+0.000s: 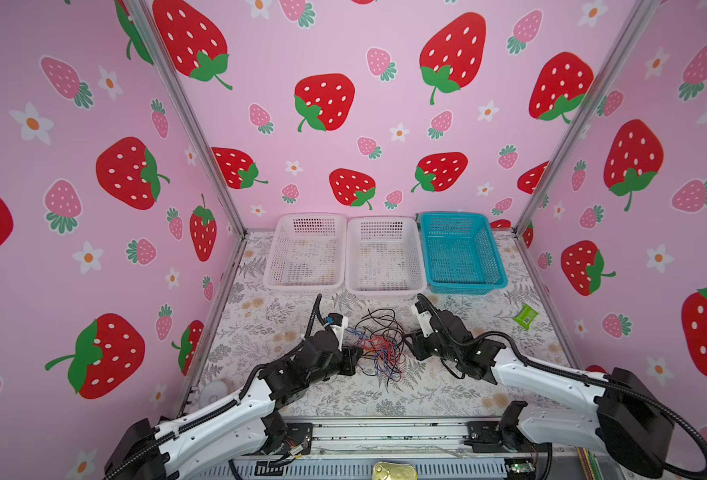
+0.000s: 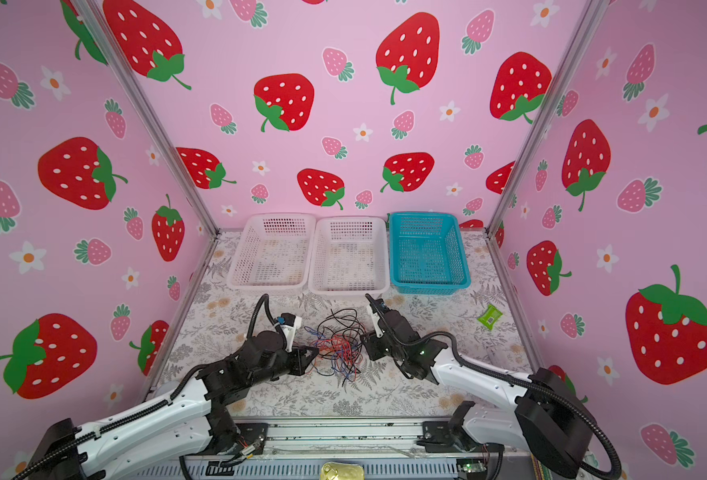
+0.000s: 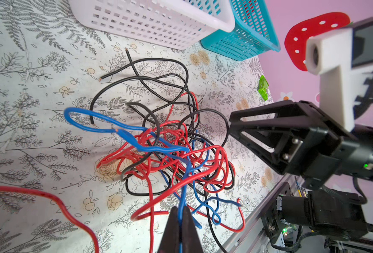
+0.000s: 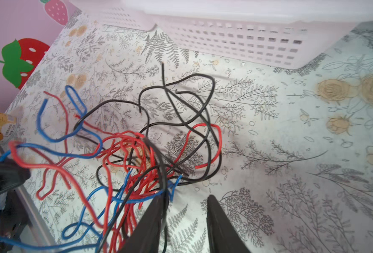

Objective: Untangle and sort cables by color
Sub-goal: Untie the cable.

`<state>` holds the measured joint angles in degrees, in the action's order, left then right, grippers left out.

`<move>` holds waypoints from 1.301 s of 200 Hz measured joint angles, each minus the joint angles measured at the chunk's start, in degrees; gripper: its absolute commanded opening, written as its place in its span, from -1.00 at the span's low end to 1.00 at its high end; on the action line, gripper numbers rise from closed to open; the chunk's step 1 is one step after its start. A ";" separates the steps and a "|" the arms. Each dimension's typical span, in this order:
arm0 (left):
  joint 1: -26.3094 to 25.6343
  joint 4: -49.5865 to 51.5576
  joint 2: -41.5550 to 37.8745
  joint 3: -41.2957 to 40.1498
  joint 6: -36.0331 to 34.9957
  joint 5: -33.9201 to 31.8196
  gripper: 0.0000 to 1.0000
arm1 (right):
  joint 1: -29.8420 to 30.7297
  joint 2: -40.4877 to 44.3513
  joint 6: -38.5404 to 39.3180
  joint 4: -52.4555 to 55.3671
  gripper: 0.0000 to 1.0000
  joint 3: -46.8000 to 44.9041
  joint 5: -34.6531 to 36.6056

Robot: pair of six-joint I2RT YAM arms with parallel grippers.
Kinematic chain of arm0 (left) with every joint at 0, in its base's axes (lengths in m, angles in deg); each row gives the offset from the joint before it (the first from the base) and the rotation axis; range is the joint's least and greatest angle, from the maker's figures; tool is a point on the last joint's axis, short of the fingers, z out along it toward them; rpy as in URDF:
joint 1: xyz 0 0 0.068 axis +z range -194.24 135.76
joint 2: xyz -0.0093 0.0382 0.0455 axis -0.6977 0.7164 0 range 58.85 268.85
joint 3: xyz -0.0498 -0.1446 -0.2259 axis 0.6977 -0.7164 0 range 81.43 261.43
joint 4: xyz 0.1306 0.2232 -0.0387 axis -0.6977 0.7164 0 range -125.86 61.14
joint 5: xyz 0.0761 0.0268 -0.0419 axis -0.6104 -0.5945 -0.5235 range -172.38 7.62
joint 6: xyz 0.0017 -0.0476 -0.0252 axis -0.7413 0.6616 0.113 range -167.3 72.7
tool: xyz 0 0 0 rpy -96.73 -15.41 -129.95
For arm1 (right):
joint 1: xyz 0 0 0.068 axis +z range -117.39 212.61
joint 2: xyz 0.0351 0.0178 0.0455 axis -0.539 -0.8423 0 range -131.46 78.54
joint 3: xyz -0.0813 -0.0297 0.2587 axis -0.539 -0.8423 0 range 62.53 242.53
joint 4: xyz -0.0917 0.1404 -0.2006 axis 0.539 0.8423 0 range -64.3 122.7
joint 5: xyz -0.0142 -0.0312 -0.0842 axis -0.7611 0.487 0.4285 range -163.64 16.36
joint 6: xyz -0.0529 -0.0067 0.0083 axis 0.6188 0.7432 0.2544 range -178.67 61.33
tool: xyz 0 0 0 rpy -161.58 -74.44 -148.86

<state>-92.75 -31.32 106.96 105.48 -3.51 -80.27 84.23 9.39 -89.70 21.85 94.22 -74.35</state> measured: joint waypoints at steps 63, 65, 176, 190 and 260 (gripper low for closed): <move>0.00 0.02 -0.20 -0.04 -0.02 -0.07 -1.00 | -1.51 -5.84 -0.07 -5.73 -0.29 0.09 -5.90; 0.00 0.04 -0.20 -0.04 -0.02 -0.07 -1.00 | -1.51 -5.84 -0.07 -5.92 -0.29 0.09 -6.10; 0.00 0.31 -0.98 -0.24 -0.46 -0.48 -1.00 | -1.49 -0.52 -0.42 -9.90 -0.17 -3.02 -7.87; 0.00 0.37 -0.68 -0.24 -0.48 -0.48 -1.00 | -1.49 -1.77 -0.42 -10.71 -0.19 -3.19 -9.31; 0.00 0.35 -0.74 -1.11 -0.44 -0.59 -1.00 | -1.49 -5.99 -0.66 -14.10 -0.80 -3.26 -11.34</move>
<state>-92.75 -30.97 106.22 104.37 -3.95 -80.86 82.74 3.41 -90.36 7.75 90.96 -85.70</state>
